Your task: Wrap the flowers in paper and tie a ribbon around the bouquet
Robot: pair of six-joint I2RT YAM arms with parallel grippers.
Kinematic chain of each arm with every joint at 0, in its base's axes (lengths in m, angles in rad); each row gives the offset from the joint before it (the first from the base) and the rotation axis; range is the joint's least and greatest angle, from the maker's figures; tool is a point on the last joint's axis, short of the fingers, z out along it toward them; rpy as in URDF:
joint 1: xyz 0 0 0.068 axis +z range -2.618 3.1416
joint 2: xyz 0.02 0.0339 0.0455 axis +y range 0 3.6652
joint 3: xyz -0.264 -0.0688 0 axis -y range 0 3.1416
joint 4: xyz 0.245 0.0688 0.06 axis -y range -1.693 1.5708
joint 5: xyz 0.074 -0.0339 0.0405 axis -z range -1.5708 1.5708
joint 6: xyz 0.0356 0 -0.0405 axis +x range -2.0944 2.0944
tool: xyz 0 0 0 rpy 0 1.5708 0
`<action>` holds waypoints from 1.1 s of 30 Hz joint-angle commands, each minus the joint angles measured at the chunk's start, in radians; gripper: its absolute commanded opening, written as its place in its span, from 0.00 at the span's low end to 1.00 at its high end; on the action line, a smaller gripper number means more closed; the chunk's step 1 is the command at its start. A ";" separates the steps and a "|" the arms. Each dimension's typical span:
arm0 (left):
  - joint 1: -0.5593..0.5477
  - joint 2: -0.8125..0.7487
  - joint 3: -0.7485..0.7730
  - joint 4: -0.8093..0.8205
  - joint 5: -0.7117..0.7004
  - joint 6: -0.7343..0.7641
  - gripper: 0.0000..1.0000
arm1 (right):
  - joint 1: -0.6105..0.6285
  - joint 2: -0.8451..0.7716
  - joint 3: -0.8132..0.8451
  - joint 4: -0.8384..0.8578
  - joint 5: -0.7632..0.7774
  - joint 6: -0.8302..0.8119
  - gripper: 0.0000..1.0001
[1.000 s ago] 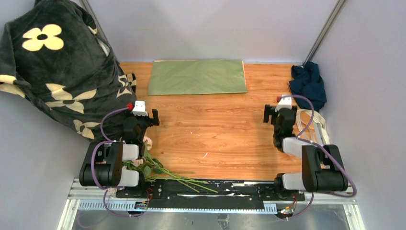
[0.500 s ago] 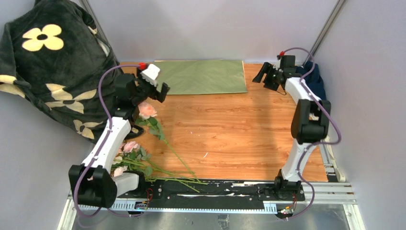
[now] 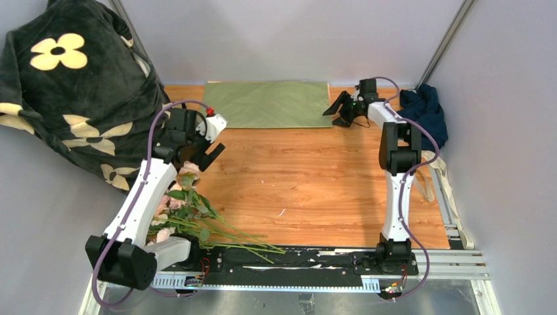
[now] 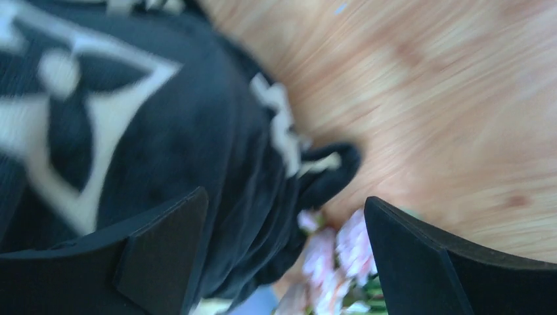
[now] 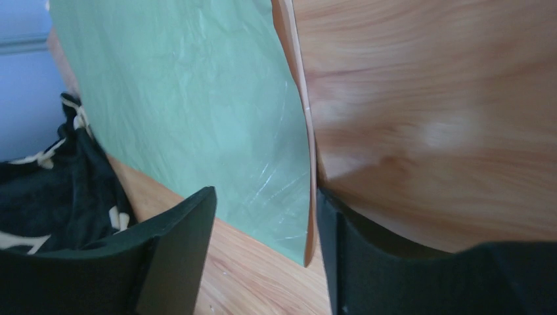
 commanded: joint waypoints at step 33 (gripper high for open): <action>0.020 -0.056 -0.005 0.200 0.214 -0.273 1.00 | 0.441 -1.094 -0.758 -0.430 1.287 -0.400 0.91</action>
